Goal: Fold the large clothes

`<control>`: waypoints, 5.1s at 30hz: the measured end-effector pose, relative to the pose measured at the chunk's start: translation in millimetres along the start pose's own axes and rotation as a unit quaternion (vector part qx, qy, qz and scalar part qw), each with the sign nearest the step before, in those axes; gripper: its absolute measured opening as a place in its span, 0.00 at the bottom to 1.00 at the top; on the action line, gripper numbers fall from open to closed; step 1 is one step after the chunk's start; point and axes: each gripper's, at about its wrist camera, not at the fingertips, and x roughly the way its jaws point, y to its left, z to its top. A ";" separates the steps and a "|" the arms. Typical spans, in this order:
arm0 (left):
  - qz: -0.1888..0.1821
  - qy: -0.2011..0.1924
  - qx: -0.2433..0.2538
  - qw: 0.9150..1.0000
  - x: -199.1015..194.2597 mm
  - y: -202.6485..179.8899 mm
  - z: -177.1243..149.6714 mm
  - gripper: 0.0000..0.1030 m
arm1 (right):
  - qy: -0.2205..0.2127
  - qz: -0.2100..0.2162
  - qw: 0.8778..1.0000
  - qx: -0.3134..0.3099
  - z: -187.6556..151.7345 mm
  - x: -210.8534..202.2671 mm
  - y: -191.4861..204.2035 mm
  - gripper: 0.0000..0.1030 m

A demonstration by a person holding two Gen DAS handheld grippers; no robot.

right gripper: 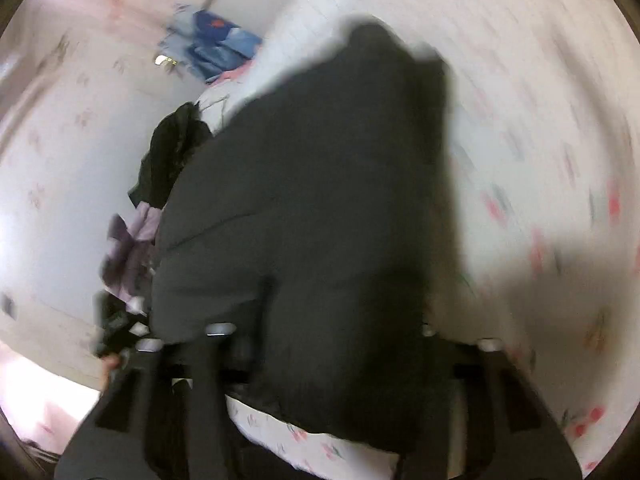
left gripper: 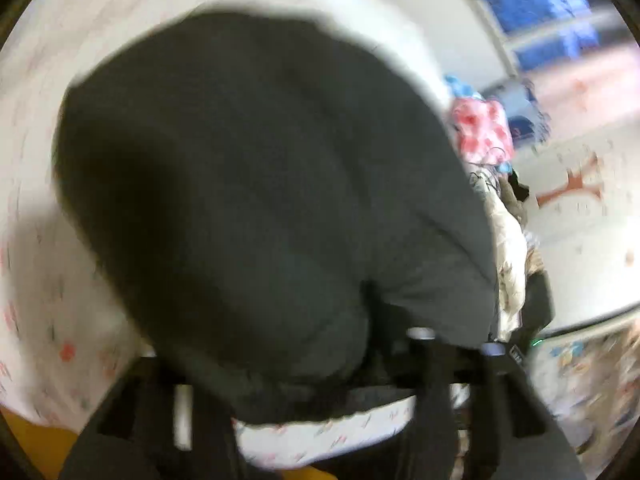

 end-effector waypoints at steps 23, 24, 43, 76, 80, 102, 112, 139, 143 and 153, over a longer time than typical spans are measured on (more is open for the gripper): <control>0.067 -0.133 0.071 0.986 87.1 -46.5 173.2 0.55 | 0.007 -0.205 0.969 -0.134 181.5 174.3 46.2 0.72; 0.080 -0.130 0.078 0.985 83.5 -49.7 170.6 0.55 | 0.017 -0.218 0.965 -0.143 181.2 173.0 52.7 0.72; 0.092 -0.211 0.101 0.968 -35.8 -46.1 76.4 0.80 | -0.075 -0.175 0.944 -0.271 100.6 79.3 150.0 0.88; -0.079 -0.138 -0.150 0.976 16.4 18.8 -15.6 0.86 | 0.004 -0.163 0.904 -0.395 -37.2 77.7 216.7 0.93; -0.086 -0.149 -0.155 0.973 18.1 11.4 -7.5 0.90 | -0.063 -0.224 0.905 -0.356 19.7 95.5 224.0 0.93; -0.118 -0.180 -0.175 0.961 15.9 36.9 -10.6 0.60 | -0.025 -0.242 0.900 -0.361 20.2 141.6 194.0 0.94; -0.095 -0.193 -0.101 0.971 15.3 7.0 -10.1 0.39 | 0.021 -0.267 0.883 -0.385 -6.9 167.3 185.1 0.94; -0.047 -0.223 -0.066 0.972 8.8 -27.9 -11.8 0.47 | 0.048 -0.278 0.866 -0.413 -66.2 174.5 193.6 0.94; -0.038 -0.238 -0.029 0.970 -0.7 -43.4 -16.5 0.42 | 0.048 -0.282 0.866 -0.411 -65.7 168.9 208.0 0.94; -0.011 -0.258 0.081 0.963 -8.1 -81.8 -25.3 0.41 | 0.022 -0.267 0.863 -0.429 -73.5 165.2 223.5 0.94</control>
